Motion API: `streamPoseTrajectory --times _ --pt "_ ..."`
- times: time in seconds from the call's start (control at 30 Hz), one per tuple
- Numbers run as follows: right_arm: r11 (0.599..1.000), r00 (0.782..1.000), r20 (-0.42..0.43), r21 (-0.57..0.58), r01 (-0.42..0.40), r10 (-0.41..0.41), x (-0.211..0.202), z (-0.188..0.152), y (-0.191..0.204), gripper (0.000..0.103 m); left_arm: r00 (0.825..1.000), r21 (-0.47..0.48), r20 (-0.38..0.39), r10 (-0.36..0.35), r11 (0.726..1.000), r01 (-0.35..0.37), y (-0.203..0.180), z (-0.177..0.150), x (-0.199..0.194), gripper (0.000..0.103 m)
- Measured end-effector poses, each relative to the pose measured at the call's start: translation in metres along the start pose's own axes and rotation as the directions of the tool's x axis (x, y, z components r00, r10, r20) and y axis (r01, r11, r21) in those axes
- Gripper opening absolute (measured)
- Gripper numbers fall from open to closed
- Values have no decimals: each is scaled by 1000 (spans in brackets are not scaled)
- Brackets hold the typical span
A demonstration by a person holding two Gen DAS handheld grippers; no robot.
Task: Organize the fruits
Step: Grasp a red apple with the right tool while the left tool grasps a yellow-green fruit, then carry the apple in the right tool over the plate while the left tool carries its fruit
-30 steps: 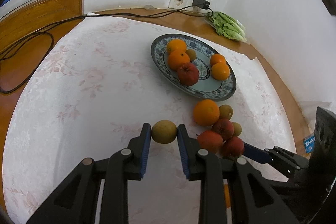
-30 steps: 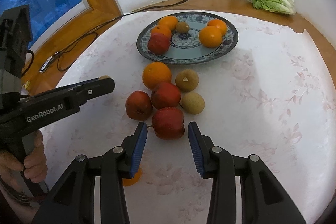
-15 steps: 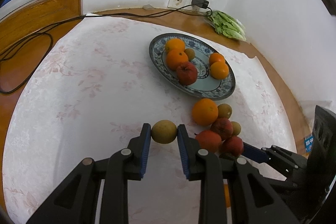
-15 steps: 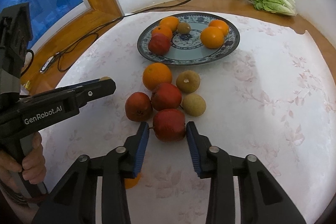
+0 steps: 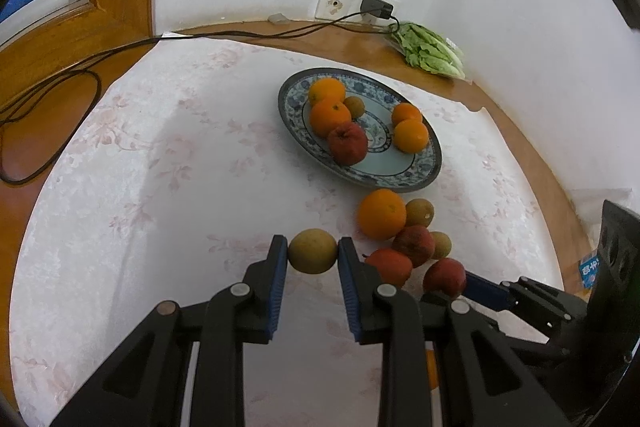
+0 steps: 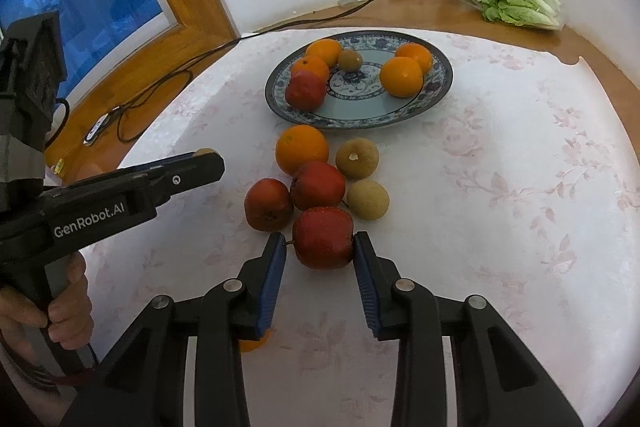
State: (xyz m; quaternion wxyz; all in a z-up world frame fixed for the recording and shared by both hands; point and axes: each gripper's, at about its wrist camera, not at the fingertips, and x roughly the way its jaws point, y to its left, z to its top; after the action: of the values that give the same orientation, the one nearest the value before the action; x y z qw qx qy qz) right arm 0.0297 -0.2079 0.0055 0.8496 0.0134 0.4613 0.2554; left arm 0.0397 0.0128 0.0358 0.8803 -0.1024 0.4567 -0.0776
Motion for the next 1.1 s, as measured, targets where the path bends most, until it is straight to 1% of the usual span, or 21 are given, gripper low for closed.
streamPoseTrajectory --times 0.37,0.53,0.83,1.1 --pt "1000 999 43 17 3 -4 -16 9 -8 36 1000 25 20 4 1000 -5 -8 7 -8 27" --pt "1000 998 66 18 19 -21 -22 17 -14 36 1000 35 27 2 999 -3 -11 14 -9 27" --pt "999 993 103 21 48 -50 -30 38 -26 36 999 63 47 10 998 -13 -17 35 -6 27" --pt "998 991 122 0 58 -57 -27 61 -31 36 998 73 59 14 997 -18 -26 59 1 27"
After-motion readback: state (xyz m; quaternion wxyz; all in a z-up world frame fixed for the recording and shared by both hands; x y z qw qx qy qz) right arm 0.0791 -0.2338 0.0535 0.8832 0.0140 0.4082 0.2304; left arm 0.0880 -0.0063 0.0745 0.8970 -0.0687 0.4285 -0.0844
